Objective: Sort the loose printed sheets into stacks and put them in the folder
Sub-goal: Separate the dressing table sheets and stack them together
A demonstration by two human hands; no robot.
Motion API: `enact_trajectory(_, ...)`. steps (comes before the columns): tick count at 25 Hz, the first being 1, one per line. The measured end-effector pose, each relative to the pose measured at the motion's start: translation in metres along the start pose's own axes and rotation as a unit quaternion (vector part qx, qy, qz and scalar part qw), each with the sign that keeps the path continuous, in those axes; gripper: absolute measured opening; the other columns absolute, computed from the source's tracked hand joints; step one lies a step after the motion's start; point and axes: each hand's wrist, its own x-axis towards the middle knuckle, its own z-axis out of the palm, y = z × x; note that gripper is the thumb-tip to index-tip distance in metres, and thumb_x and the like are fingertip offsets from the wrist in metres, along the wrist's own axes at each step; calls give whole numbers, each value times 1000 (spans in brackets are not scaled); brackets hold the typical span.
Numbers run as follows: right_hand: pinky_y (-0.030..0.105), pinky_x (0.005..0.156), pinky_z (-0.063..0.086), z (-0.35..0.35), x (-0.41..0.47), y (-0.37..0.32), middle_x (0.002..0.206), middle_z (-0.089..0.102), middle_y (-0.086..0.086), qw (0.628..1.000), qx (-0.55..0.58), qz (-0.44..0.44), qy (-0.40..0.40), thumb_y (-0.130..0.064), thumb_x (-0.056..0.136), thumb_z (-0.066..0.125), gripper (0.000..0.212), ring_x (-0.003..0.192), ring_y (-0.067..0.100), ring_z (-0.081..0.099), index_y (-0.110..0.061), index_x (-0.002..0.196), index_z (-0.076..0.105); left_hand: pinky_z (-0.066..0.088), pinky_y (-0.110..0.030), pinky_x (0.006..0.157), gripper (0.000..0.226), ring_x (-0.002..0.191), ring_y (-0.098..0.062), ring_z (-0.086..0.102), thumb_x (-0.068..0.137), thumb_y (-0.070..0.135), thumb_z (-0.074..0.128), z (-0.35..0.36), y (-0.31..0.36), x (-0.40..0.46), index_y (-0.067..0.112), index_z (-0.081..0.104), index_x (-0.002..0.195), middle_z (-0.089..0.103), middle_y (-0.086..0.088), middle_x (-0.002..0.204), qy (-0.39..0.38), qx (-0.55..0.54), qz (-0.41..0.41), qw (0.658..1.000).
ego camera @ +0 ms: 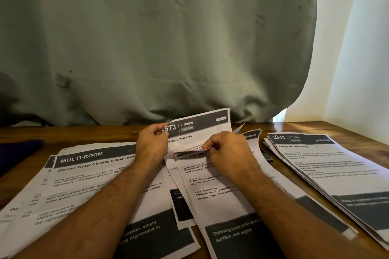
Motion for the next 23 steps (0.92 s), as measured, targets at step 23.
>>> enact_trajectory(23,24,87,54,1,1,3,103,69,-9,998,-7,34,-51,-14,89,67,20,92,7,61,-31,94,76,54,-16,52,37,93,-16,67,90,0,69,3,0,-7,30,68,111,64,-7,123,-94,104,106,984)
